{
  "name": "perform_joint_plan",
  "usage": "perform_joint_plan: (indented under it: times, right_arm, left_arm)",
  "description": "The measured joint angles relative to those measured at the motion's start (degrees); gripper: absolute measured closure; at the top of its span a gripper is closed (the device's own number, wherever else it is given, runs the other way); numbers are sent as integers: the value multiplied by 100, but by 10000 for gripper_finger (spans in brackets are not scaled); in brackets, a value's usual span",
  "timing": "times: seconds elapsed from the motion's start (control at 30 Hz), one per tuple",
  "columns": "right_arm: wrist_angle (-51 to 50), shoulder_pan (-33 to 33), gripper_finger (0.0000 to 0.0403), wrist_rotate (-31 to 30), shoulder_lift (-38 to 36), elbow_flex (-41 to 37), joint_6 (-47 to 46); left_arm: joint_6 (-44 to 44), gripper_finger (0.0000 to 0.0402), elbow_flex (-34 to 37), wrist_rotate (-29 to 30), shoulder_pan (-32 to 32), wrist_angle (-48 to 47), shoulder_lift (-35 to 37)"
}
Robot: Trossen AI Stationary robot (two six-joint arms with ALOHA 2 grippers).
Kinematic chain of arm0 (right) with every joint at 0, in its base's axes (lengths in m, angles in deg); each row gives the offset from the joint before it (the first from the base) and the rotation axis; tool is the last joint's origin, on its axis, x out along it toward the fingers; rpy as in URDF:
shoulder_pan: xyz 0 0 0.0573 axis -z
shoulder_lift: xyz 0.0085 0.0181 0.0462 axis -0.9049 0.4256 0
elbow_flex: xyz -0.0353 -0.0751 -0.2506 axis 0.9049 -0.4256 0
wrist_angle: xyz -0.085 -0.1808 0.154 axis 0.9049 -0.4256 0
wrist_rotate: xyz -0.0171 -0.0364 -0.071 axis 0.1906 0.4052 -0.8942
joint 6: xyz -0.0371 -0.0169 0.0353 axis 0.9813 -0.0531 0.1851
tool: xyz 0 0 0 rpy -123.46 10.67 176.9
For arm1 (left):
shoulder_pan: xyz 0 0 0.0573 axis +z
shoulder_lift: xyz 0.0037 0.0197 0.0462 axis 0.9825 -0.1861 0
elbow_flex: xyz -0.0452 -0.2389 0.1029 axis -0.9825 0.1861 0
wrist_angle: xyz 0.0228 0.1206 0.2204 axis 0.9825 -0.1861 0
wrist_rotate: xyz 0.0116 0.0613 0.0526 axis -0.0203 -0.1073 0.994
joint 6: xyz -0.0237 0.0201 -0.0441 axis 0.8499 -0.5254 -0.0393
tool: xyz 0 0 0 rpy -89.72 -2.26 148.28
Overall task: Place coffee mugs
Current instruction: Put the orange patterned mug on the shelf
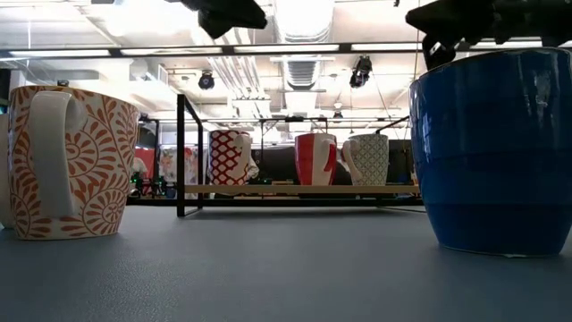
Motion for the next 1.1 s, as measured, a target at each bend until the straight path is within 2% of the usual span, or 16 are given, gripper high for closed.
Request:
perform_joint_plan:
  times: [0.17, 0.4, 0.57, 0.73, 0.93, 1.1]
  right_arm:
    - [-453, 0, 394, -3, 383, 435, -239]
    - [-2295, 0, 394, -2, 948, 1466, -196]
    - [-3423, 0, 394, 2, 1263, 2045, 94]
    - [-3578, 0, 394, 8, 1332, 2131, 322]
    - [-3568, 0, 394, 12, 1330, 2131, 472]
    - [-3558, 0, 394, 10, 1332, 2131, 571]
  left_arm:
    - [299, 340, 183, -1, -123, 35, 62]
    - [629, 340, 186, -6, -243, -315, 67]
    - [1385, 340, 177, -274, -290, -788, 69]
    - [2023, 340, -37, -799, -426, -1525, 69]
    - [2199, 337, -378, -800, -692, -2803, 69]
    - [2215, 308, -402, -793, -812, -3170, 69]
